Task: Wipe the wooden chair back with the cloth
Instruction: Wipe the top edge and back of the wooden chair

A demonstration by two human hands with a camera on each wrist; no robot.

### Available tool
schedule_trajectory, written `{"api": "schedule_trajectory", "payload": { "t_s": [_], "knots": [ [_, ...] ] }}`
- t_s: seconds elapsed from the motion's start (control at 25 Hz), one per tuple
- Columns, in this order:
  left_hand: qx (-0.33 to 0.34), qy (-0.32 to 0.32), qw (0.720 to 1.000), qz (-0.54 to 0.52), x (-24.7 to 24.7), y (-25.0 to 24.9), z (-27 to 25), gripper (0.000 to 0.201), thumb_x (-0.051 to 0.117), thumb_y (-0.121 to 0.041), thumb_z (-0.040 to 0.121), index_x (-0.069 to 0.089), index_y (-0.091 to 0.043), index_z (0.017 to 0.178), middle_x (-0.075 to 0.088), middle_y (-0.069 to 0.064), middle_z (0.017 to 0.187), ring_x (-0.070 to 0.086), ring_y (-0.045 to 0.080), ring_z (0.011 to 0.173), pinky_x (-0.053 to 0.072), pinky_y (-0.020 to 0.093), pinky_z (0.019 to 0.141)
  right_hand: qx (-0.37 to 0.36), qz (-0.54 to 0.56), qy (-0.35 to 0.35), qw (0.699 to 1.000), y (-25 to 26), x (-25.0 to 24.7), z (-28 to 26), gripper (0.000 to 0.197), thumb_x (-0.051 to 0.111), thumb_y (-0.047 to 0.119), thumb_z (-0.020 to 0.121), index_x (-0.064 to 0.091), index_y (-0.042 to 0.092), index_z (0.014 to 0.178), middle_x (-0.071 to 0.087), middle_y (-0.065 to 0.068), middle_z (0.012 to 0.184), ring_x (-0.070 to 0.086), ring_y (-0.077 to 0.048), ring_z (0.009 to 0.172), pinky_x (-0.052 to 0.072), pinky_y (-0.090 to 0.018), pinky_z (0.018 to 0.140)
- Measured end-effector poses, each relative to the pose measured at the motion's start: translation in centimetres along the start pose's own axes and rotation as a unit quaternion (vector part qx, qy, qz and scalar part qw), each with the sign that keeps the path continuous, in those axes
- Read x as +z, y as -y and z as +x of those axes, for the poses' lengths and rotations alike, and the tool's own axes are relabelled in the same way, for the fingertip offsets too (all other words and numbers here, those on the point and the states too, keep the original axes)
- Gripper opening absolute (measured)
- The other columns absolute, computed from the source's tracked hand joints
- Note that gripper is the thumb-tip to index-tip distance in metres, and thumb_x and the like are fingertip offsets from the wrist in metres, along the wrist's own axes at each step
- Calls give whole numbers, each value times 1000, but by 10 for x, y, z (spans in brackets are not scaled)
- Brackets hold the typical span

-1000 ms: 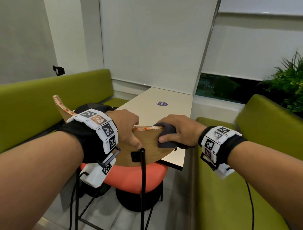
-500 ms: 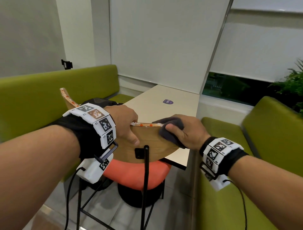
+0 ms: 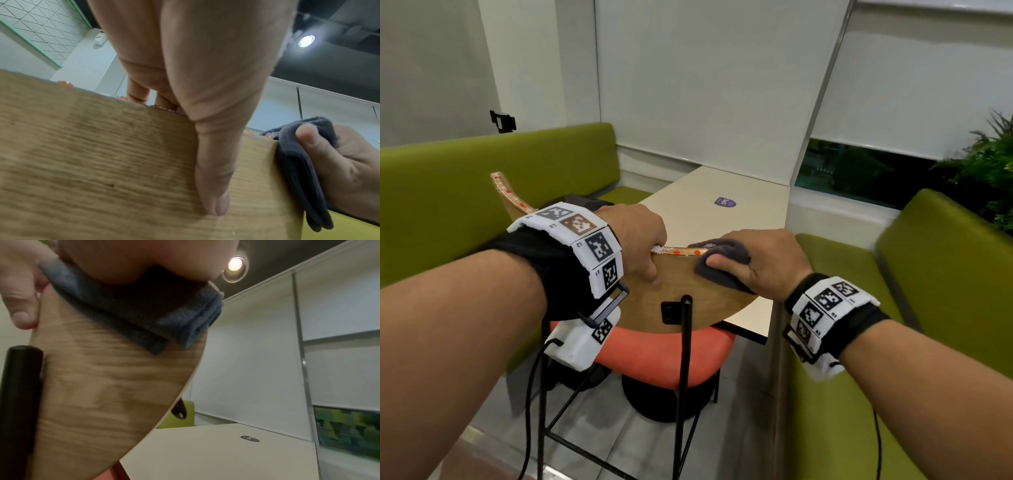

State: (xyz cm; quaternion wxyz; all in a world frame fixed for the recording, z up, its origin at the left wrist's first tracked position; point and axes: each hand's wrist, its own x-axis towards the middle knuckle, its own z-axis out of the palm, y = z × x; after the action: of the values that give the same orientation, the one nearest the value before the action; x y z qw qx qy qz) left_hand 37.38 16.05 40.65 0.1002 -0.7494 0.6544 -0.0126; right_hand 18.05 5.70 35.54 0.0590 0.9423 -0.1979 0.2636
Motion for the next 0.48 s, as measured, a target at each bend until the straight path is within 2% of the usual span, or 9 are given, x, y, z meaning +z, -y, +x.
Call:
{"api": "schedule_trajectory", "payload": {
  "t_s": [0.08,0.16,0.24,0.32,0.4,0.48],
  "knots": [
    [4,1,1000,2,1,1,1,46,70,-58,72,65,-17,94,48,-6,70,56,24,81,46,34,64,-6,49,-62,997,0,3,-4,64,29,69,89,72,26,107,75,0,89,69,-24,83,54,-43,69],
    [7,1,1000,2,2,1,2,47,71,-58,71,65,-17,93,49,-6,70,57,24,81,46,34,63,-46,78,-58,994,-3,1,-7,50,39,57,93,64,24,121,74,-3,99,68,-26,89,55,-45,72],
    [8,1,1000,-1,2,1,3,46,72,-59,70,65,-18,91,50,-6,70,58,24,80,47,33,64,-120,39,10,992,-9,-6,-5,50,40,49,95,44,25,139,68,-6,118,66,-29,97,56,-46,73],
    [10,1,1000,-5,2,2,3,46,72,-58,70,65,-18,89,50,-6,70,58,24,80,47,33,63,-163,-7,102,981,-12,-18,4,58,33,50,94,29,31,148,62,-7,129,65,-32,98,55,-45,73],
    [9,-1,1000,-6,2,2,2,45,72,-58,70,65,-18,89,49,-6,69,58,24,80,46,33,63,-160,-19,155,975,-10,-25,13,64,28,54,91,28,29,150,64,-8,122,64,-32,92,53,-40,73],
    [5,-1,1000,-8,2,3,2,46,72,-58,70,64,-18,91,48,-6,70,56,24,81,44,33,63,-138,-14,124,983,-2,-22,13,66,30,62,89,46,26,142,69,-5,104,65,-28,85,50,-37,68]
  ]
}}
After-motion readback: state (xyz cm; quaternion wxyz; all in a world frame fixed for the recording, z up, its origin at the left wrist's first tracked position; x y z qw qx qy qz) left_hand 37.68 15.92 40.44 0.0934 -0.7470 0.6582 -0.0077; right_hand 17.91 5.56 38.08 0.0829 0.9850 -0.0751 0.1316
